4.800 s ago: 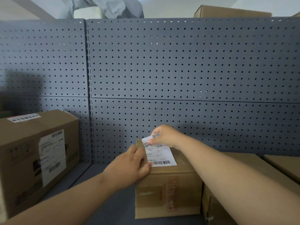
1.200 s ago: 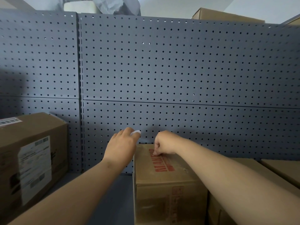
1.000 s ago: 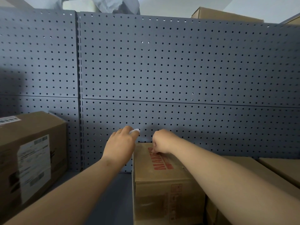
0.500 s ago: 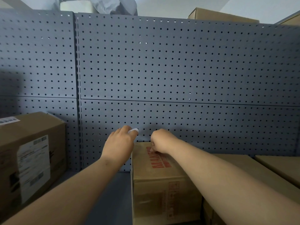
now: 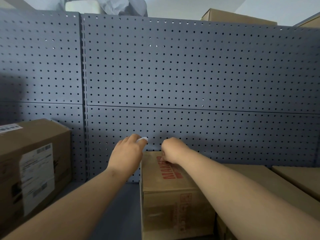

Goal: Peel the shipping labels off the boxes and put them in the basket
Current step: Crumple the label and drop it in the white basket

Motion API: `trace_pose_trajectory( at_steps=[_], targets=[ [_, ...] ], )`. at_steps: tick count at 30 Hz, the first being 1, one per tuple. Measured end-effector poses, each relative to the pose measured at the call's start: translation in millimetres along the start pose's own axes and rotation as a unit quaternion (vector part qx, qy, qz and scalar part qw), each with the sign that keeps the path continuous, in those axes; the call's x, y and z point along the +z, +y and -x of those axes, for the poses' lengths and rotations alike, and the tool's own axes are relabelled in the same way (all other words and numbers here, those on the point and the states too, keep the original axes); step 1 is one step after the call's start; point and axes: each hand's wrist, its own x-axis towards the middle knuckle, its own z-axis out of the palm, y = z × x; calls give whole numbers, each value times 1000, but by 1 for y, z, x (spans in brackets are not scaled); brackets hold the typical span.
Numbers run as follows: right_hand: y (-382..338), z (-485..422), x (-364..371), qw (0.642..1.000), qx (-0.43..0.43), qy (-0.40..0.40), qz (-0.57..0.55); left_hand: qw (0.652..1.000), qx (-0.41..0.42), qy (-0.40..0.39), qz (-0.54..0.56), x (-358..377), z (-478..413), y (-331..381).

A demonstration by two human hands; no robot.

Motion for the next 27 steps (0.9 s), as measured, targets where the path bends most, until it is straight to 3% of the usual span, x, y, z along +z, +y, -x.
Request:
trace_pose_trajectory(
  at_steps=[4,10,15,20,27],
  targets=[
    [3,3,-8,999,-11,-49,-16,1000,-1,-5,-7,-1,0,0],
    [-2,-3,4,1000,9,2,14,998,26,-34,-52,0,2,-1],
    [0,0,-6,999,6,-51,-7,997,37,-45,-57,0,2,-1],
    [-2,-5,1,1000,16,-21,15,995,53,-43,-73,1,2,-2],
    [-5,-8,-6,997,20,-65,37,994,60,-20,-87,7,0,-6]
  ],
)
